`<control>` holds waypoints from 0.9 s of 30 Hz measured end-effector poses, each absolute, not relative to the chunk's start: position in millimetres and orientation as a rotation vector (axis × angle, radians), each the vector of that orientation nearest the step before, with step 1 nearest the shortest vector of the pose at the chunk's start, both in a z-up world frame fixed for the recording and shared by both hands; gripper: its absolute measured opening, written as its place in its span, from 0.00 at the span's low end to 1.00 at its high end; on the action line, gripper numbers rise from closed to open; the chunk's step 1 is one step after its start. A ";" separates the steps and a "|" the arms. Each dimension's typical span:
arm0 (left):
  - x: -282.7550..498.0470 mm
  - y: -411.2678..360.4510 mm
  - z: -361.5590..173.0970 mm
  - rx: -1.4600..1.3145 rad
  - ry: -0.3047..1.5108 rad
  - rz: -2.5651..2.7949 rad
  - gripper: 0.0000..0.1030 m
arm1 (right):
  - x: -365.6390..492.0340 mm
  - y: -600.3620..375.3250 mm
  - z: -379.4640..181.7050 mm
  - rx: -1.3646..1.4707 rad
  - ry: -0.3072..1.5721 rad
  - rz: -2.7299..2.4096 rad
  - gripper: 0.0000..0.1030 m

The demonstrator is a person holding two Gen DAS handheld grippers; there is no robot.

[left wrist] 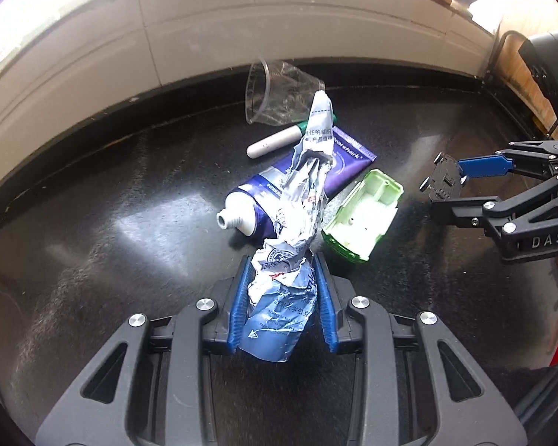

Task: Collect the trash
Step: 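Carry foil and car chassis to the black bin and open both tools over it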

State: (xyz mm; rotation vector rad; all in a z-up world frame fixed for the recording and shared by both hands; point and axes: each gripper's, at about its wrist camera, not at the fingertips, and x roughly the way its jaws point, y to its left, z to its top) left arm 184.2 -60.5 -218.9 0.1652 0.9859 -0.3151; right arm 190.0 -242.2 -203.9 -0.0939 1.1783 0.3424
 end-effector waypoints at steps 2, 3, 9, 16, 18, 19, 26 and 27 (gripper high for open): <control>174.2 -57.2 -209.4 0.160 0.969 -0.303 0.31 | 183.5 -242.9 -193.8 -0.092 1.156 0.345 0.71; 169.2 -55.2 -205.5 0.161 0.962 -0.298 0.31 | 180.3 -242.1 -188.1 -0.090 1.146 0.347 0.71; 136.3 -50.2 -184.3 0.146 0.932 -0.269 0.31 | 146.6 -240.1 -166.1 -0.090 1.094 0.361 0.71; 85.6 -50.6 -180.2 0.133 0.931 -0.248 0.31 | 98.0 -236.0 -158.2 -0.099 1.081 0.376 0.71; 75.7 -48.0 -178.4 0.129 0.929 -0.244 0.31 | 90.2 -234.4 -156.7 -0.100 1.076 0.379 0.71; 69.8 -46.4 -176.5 0.128 0.925 -0.238 0.31 | 86.9 -234.0 -156.0 -0.101 1.072 0.379 0.71; 49.5 -31.6 -164.2 0.104 0.899 -0.190 0.31 | 74.3 -224.6 -141.3 -0.106 1.030 0.398 0.71; 46.8 -29.3 -162.1 0.099 0.895 -0.181 0.31 | 73.5 -221.5 -138.9 -0.109 1.024 0.405 0.71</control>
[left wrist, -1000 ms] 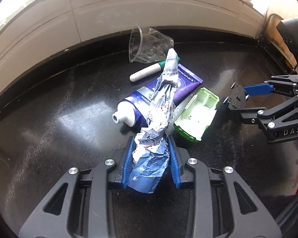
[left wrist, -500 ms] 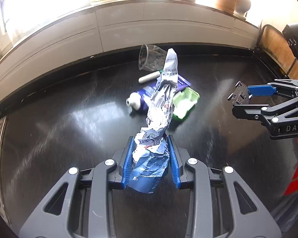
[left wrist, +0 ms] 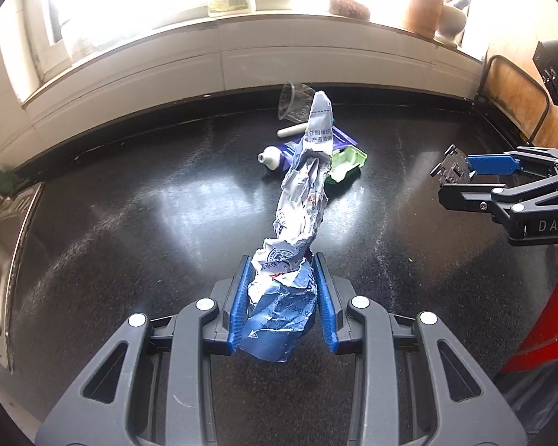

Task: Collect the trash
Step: 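Carry foil and car chassis to the black bin and open both tools over it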

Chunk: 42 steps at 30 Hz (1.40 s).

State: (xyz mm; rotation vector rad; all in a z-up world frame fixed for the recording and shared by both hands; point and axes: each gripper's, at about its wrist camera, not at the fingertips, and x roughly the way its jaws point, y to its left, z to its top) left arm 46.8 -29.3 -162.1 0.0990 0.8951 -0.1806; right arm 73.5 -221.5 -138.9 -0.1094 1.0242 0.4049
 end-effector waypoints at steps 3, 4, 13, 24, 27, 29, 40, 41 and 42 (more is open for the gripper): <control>35.7 -16.0 -154.3 0.072 0.879 -0.138 0.31 | 69.9 -207.1 -130.7 -0.129 1.006 0.443 0.71; 30.7 -9.7 -151.2 0.060 0.873 -0.117 0.31 | 68.5 -198.2 -127.5 -0.141 0.998 0.466 0.71; -44.0 79.9 -136.4 -0.081 0.841 0.166 0.31 | 41.2 -74.8 -102.9 -0.272 0.944 0.772 0.71; -201.1 205.9 -146.6 -0.308 0.854 0.612 0.31 | -63.9 110.3 -93.0 -0.461 0.913 1.236 0.71; -239.9 225.5 -153.5 -0.372 0.857 0.703 0.31 | -101.5 150.9 -96.0 -0.516 0.912 1.346 0.71; -263.6 235.2 -158.8 -0.410 0.862 0.746 0.31 | -125.4 173.9 -100.2 -0.550 0.919 1.409 0.71; -320.4 269.7 -221.6 -0.555 0.933 0.801 0.31 | -199.9 243.6 -150.2 -0.676 1.011 1.532 0.71; -322.3 273.4 -229.5 -0.568 0.942 0.800 0.31 | -201.9 245.8 -155.0 -0.685 1.017 1.529 0.71; -323.4 276.3 -236.3 -0.579 0.949 0.796 0.31 | -204.3 249.4 -161.1 -0.698 1.027 1.527 0.71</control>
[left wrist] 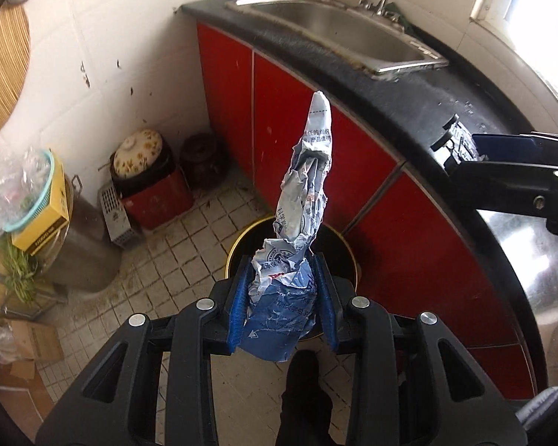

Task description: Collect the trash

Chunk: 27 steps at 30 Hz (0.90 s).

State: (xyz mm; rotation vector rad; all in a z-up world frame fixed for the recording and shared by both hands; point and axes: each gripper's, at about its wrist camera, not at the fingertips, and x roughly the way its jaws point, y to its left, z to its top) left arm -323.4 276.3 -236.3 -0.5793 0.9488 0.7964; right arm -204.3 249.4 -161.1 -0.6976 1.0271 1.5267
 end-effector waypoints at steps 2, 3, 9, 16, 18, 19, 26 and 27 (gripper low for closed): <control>-325.9 279.7 -245.3 -0.589 0.958 0.790 0.31 | -208.1 256.9 -173.0 -0.716 1.046 1.521 0.71; -324.8 281.3 -248.8 -0.591 0.962 0.785 0.31 | -209.3 259.5 -178.3 -0.727 1.055 1.518 0.71; -320.8 292.8 -265.7 -0.593 0.976 0.755 0.31 | -211.0 266.8 -196.0 -0.765 1.079 1.503 0.71; -321.3 298.0 -264.4 -0.620 0.952 0.731 0.64 | -212.6 273.6 -194.4 -0.753 1.090 1.512 0.72; -324.2 297.1 -260.4 -0.616 0.930 0.761 0.86 | -211.0 274.4 -192.1 -0.737 1.100 1.519 0.76; -324.9 296.6 -258.6 -0.613 0.921 0.769 0.86 | -210.4 274.6 -190.8 -0.731 1.099 1.521 0.79; -326.3 295.1 -255.6 -0.626 0.924 0.777 0.86 | -204.8 270.6 -182.1 -0.709 1.091 1.517 0.79; -326.3 294.9 -254.8 -0.625 0.924 0.777 0.86 | -203.3 269.3 -181.1 -0.705 1.090 1.517 0.79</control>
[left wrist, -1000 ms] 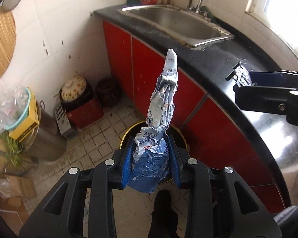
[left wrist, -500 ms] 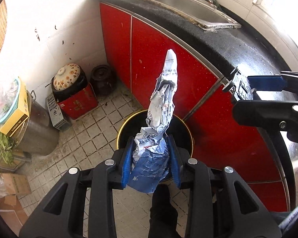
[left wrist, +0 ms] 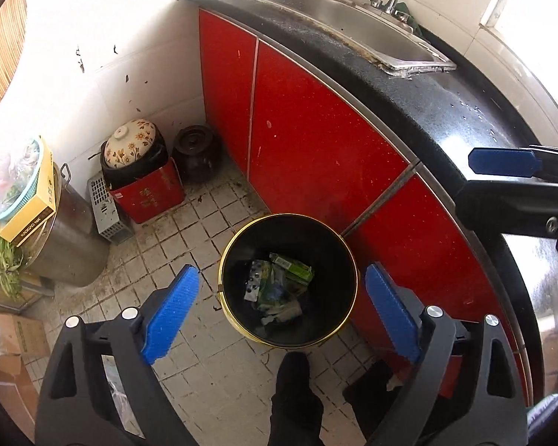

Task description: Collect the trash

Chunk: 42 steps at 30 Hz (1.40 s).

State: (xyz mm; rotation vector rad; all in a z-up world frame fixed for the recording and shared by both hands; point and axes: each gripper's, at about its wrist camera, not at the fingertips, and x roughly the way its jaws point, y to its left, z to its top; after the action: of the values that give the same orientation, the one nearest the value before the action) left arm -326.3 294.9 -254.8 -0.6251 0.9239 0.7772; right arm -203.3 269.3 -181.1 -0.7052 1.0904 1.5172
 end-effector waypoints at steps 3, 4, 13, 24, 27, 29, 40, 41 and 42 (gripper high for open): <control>-322.5 291.2 -250.7 -0.613 0.924 0.771 0.86 | -198.9 263.3 -175.6 -0.687 1.085 1.508 0.80; -321.1 290.6 -249.2 -0.610 0.923 0.767 0.86 | -196.6 260.4 -172.8 -0.678 1.081 1.504 0.80; -270.4 269.4 -202.4 -0.483 0.893 0.676 0.90 | -139.1 202.8 -129.5 -0.515 1.032 1.360 0.84; -117.7 168.5 -149.6 -0.210 0.859 0.253 0.91 | 1.9 13.3 -77.9 -0.237 0.949 0.841 0.84; -72.3 126.3 -141.0 -0.147 0.849 0.131 0.91 | 27.9 -49.4 -71.9 -0.175 0.937 0.705 0.84; -46.6 93.7 -136.3 -0.106 0.840 0.044 0.91 | 41.6 -90.8 -71.3 -0.135 0.935 0.614 0.84; 21.9 -10.0 -135.6 0.043 0.856 -0.190 0.91 | 52.8 -221.0 -86.3 -0.036 0.930 0.387 0.86; 26.0 -11.9 -136.0 0.047 0.860 -0.195 0.91 | 54.3 -223.0 -87.3 -0.036 0.930 0.386 0.86; 29.7 -14.5 -137.4 0.049 0.865 -0.199 0.91 | 56.5 -222.5 -88.4 -0.037 0.932 0.385 0.86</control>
State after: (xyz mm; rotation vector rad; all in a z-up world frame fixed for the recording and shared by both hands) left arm 29.7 -14.5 -137.4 0.0491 0.8649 -0.1987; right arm 56.5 -222.5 -88.4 -0.0370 0.9320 0.3852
